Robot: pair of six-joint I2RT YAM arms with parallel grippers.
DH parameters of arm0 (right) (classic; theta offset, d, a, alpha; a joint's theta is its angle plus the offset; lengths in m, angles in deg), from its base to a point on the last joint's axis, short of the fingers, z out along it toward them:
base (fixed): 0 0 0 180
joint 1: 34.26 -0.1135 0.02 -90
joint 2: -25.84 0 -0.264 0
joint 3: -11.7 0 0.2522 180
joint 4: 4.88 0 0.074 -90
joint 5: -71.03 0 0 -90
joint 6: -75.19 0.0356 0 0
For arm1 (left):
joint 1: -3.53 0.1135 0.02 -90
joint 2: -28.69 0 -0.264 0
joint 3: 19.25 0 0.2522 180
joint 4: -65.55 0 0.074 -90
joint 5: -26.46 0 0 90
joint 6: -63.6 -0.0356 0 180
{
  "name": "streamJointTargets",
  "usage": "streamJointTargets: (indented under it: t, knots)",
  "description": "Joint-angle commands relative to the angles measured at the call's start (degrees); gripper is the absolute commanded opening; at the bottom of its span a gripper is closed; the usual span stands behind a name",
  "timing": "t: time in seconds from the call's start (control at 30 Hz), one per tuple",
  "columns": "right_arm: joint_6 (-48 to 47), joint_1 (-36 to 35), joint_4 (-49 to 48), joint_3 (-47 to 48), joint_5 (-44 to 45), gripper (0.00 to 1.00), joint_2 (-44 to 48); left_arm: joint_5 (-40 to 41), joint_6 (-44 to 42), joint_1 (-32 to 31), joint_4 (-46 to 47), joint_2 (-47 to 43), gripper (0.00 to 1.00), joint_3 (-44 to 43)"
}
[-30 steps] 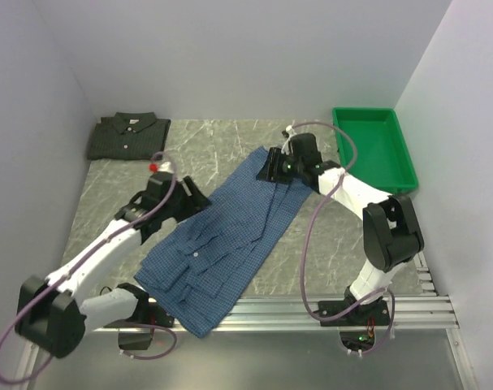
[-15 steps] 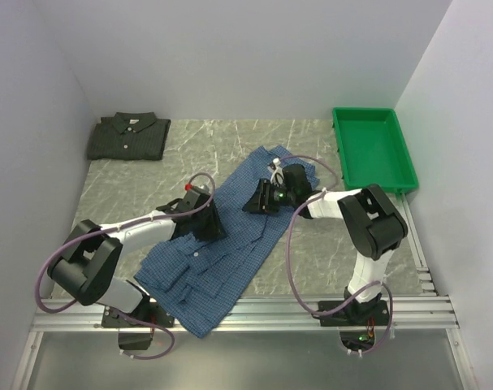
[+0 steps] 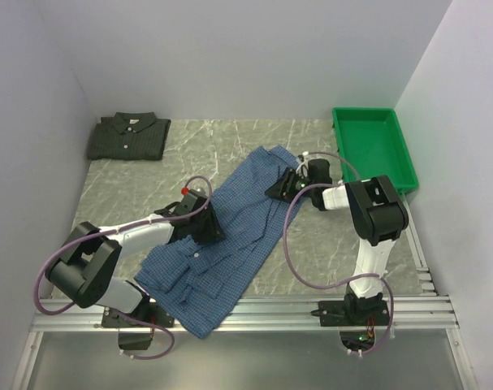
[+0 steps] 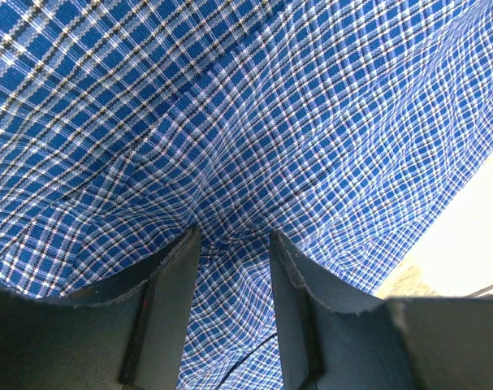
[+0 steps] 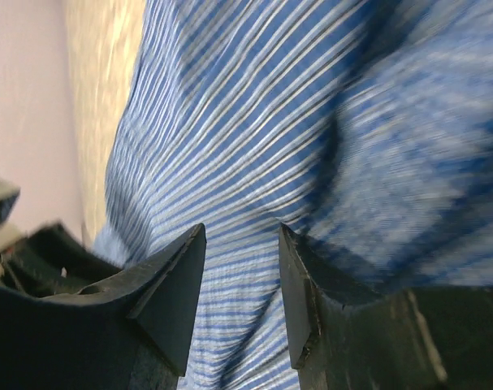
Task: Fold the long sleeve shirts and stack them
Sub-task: Fold the shirt
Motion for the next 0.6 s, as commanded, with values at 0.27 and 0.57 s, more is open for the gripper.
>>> streamJointTargets:
  t: [0.27, 0.57]
  knots:
    - [-3.9, -0.7, 9.7, 7.5, 5.1, 0.49, 7.3, 1.9, -0.6, -0.3, -6.3, 1.5, 0.5, 1.4]
    - [1.8, -12.7, 5.8, -7.3, -0.9, 0.46, 14.8, 2.5, -1.0, -0.3, -7.4, 2.2, 0.5, -1.0]
